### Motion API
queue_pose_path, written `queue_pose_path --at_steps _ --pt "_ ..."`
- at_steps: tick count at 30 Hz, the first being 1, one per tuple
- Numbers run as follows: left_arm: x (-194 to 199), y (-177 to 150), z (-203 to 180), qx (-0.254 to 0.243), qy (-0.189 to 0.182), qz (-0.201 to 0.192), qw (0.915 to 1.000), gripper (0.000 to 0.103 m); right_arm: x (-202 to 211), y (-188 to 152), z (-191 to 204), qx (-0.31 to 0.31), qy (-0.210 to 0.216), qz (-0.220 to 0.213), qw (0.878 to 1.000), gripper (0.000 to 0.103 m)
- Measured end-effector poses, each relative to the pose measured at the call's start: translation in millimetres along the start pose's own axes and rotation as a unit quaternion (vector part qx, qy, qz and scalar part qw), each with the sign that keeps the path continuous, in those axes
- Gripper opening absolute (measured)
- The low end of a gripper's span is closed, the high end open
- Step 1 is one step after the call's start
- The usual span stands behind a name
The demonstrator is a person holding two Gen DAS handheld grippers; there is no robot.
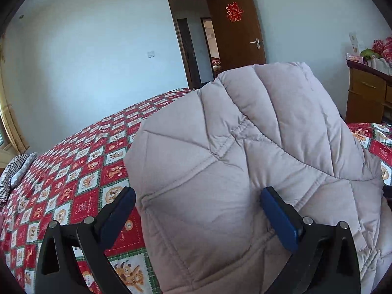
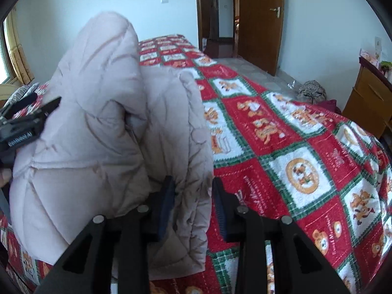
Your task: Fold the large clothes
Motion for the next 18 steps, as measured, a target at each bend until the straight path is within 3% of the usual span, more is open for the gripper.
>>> queue_pose_path --at_steps 2,4,10,11,18 --pt "-5 1 -8 0.007 -0.010 0.007 0.9999 0.102 12 21 0 -0.003 -0.015 -0.035 0.999 0.037" --pt "-8 6 -20 -0.012 -0.014 0.005 0.9998 0.102 21 45 1 -0.005 -0.021 -0.070 0.997 0.047" --pt "-7 21 -49 -0.089 -0.009 -0.005 0.9959 0.102 -13 102 11 -0.052 0.023 -0.102 0.993 0.046" --pt "-7 23 -48 -0.090 -0.007 -0.003 0.9960 0.102 -20 106 15 -0.062 0.042 -0.103 0.992 0.045" --pt "-23 30 -7 -0.032 0.048 0.013 0.9982 0.102 -86 87 23 -0.036 0.030 -0.063 0.997 0.044"
Point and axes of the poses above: each gripper's, at about its wrist camera, not at the fingertips, and x roughly against the way its jaws point, z to its left, y to its top, the point moved 7 cm from there along -x, roughly the way its jaws point, and after that the axes turned 14 degrees about -z, right-handed, at the moved point
